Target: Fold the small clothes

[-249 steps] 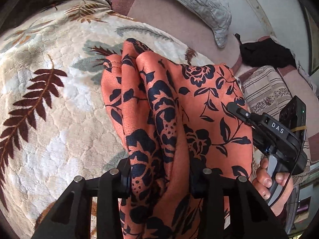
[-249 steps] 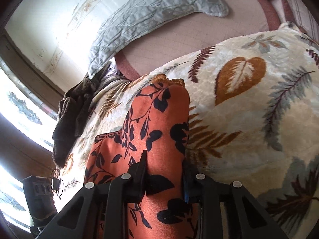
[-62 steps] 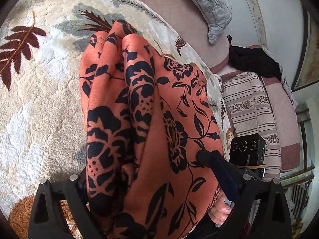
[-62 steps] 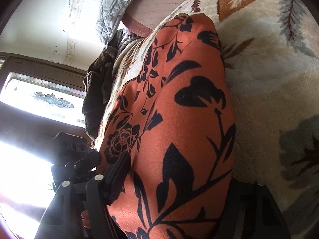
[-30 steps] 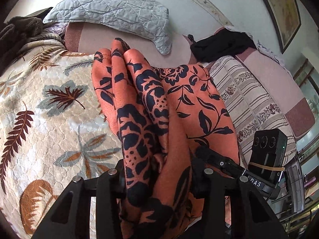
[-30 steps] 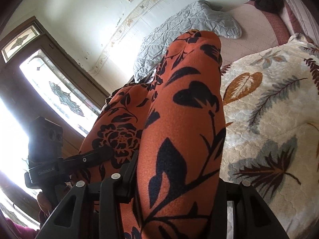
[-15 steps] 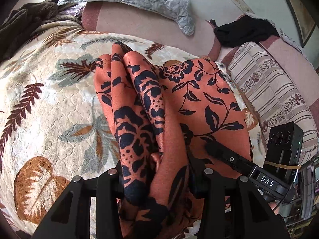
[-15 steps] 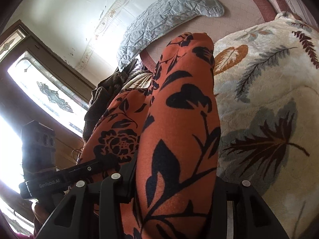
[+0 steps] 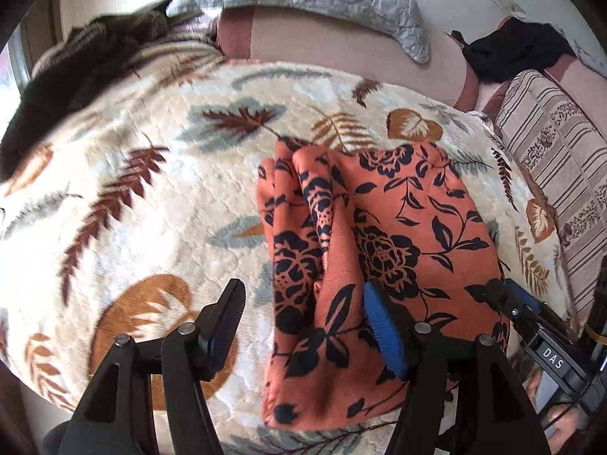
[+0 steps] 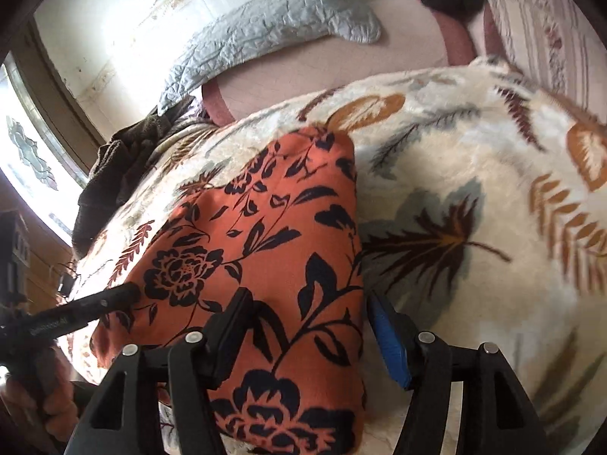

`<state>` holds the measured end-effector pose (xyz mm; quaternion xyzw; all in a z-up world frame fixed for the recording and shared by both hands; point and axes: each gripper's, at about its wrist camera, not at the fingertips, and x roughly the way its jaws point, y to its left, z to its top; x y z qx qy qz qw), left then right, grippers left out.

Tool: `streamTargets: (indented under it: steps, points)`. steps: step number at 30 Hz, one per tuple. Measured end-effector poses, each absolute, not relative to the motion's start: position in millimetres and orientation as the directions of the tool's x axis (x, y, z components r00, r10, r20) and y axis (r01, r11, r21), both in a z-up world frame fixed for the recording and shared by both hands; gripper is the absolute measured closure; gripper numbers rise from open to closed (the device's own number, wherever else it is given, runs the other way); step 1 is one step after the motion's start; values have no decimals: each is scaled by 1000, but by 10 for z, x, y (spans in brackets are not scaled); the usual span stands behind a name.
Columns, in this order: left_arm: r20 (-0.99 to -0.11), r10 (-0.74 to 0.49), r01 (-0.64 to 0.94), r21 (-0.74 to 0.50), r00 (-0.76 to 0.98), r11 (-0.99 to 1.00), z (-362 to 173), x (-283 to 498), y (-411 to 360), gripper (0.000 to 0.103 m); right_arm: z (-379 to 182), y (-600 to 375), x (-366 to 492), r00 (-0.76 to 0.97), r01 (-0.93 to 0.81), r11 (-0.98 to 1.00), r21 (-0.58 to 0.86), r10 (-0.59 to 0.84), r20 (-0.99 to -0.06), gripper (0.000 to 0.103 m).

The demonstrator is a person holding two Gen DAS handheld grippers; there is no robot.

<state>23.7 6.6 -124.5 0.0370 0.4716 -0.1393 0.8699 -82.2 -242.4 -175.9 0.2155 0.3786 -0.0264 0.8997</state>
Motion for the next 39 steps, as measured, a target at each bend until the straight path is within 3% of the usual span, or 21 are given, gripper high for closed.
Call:
streamTargets:
  steps: [4, 9, 14, 17, 20, 32, 39]
  points:
    - [-719, -107, 247, 92, 687, 965, -726, -148, 158, 25, -1372, -2292, -1264, 775, 230, 924, 306, 16, -632, 37]
    - [-560, -39, 189, 212, 827, 959, -152, -627, 132, 17, -768, -2049, -1726, 840, 184, 953, 239, -27, -542, 36]
    - [-435, -30, 144, 232, 900, 962, 344, -1067, 167, 15, -228, -1792, -2040, 877, 161, 973, 167, -63, -476, 35]
    - [-392, -28, 122, 217, 920, 969, 597, -1304, 249, 5, 21, -1641, -2214, 888, 172, 978, 120, -101, -449, 35]
    - [-331, -11, 85, 210, 944, 974, 807, -1527, 345, 3, 217, -1561, -2381, 896, 187, 977, 104, -126, -426, 35]
    - [-209, 68, -26, 200, 975, 980, 1268, -2121, 591, 0, 699, -1394, -2878, 915, 205, 970, 128, -144, -376, 35]
    - [-193, 55, -19, 183, 980, 983, 1440, -2386, 729, 0, 874, -1271, -3071, 916, 208, 968, 143, -142, -375, 34]
